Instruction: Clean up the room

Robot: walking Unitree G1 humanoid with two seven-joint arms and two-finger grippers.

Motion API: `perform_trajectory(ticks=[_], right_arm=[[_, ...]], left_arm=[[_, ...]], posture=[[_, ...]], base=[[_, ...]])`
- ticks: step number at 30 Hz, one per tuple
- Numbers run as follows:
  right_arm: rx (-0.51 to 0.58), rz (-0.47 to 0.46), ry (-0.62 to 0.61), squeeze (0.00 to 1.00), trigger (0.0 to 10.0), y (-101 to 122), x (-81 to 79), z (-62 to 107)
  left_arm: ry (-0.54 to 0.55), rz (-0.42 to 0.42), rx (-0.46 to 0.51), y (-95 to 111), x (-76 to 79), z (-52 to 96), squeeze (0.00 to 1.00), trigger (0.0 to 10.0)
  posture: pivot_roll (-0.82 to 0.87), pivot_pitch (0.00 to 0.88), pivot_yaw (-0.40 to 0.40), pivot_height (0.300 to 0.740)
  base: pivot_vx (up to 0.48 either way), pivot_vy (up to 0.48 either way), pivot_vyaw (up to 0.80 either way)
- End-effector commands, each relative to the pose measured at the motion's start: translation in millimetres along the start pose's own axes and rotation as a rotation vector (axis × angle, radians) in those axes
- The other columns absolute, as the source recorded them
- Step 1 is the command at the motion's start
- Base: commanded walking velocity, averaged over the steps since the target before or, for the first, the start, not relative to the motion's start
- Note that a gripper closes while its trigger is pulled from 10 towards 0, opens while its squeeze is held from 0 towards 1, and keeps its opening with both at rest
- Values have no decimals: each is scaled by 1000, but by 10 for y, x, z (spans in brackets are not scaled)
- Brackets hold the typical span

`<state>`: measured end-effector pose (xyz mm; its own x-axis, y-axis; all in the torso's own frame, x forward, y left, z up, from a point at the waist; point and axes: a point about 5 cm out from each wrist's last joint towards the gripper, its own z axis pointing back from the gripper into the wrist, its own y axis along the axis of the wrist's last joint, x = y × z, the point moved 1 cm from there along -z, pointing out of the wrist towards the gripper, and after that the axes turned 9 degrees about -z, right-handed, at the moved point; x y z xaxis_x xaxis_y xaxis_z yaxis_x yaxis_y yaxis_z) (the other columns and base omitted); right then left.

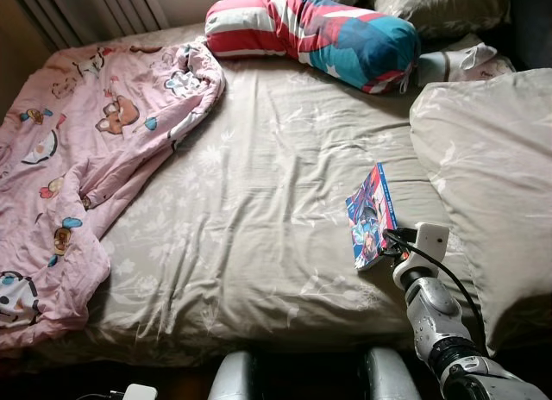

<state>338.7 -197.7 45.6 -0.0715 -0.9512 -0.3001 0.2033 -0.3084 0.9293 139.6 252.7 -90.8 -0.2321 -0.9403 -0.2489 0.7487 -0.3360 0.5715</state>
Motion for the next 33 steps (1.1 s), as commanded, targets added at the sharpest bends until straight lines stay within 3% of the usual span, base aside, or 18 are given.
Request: perform_trajectory(ticks=[1, 2, 4, 12, 26, 31, 32, 33], right_arm=[[-61, 14, 7, 878, 10000, -170, -27, 51], [-61, 14, 7, 878, 10000, -170, -27, 51], [-58, 17, 3, 1000, 10000, -165, -27, 49], [-36, 32, -23, 1000, 10000, -95, 19, 31], [23, 31, -163, 1000, 10000, 33, 249, 52], [32, 32, -201, 812, 10000, 37, 288, 65], [33, 31, -203, 24, 10000, 34, 286, 66], [17, 33, -191, 0, 10000, -3, 258, 67]], left_arm=[[2, -18, -36, -112, -22, 45, 0, 10000], [2, -18, -36, -112, -22, 45, 0, 10000], [2, -18, -35, -99, -22, 38, 0, 10000], [4, -15, -32, -53, -31, 15, 0, 10000], [17, -3, -76, -182, -134, 78, 0, 10000], [12, -7, -54, -105, -87, 39, 0, 10000], [12, -8, -52, -99, -84, 36, 0, 10000], [14, -9, -51, -93, -79, 32, 0, 10000]], posture=[[70, 212, 169, 628], [70, 212, 169, 628], [70, 212, 169, 628], [66, 203, 168, 628], [68, 198, 167, 628], [74, 198, 168, 628], [74, 198, 168, 628], [74, 194, 165, 628]], base=[[0, 0, 0], [0, 0, 0], [0, 0, 0], [0, 0, 0], [0, 0, 0], [0, 0, 0], [0, 0, 0], [0, 0, 0]])
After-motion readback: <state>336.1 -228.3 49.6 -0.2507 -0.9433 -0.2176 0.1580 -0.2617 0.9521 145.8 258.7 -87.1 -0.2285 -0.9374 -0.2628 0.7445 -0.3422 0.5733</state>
